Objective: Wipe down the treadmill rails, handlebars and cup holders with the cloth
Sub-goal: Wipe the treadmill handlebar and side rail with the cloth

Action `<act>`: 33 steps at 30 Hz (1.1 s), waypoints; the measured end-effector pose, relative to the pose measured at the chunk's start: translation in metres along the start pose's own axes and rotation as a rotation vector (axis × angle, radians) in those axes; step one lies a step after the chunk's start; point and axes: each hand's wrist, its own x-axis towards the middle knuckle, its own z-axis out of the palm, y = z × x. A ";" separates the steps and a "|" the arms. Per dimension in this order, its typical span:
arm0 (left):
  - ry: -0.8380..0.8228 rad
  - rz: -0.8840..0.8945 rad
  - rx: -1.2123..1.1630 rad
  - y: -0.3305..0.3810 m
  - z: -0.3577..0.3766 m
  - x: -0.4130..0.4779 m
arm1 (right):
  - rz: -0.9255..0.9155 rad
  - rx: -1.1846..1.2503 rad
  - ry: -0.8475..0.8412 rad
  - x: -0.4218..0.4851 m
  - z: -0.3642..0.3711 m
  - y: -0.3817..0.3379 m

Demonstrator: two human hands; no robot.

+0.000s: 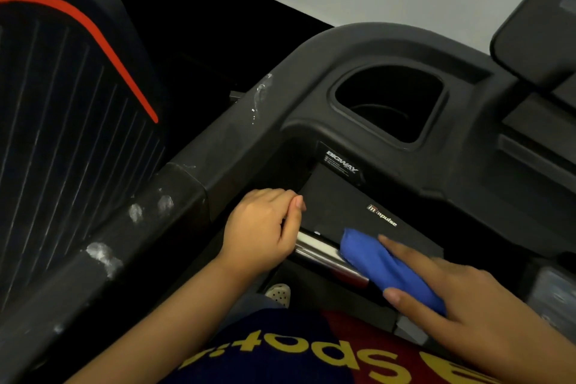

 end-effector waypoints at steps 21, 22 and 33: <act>0.114 -0.051 -0.531 0.011 -0.020 0.008 | -0.499 -0.360 0.058 0.066 0.024 -0.055; 0.107 -0.046 -0.565 0.013 -0.025 0.011 | -0.529 -0.370 0.108 0.077 0.028 -0.063; 0.183 -0.008 -0.691 0.019 -0.069 0.019 | -0.511 0.410 -0.478 0.167 0.003 -0.090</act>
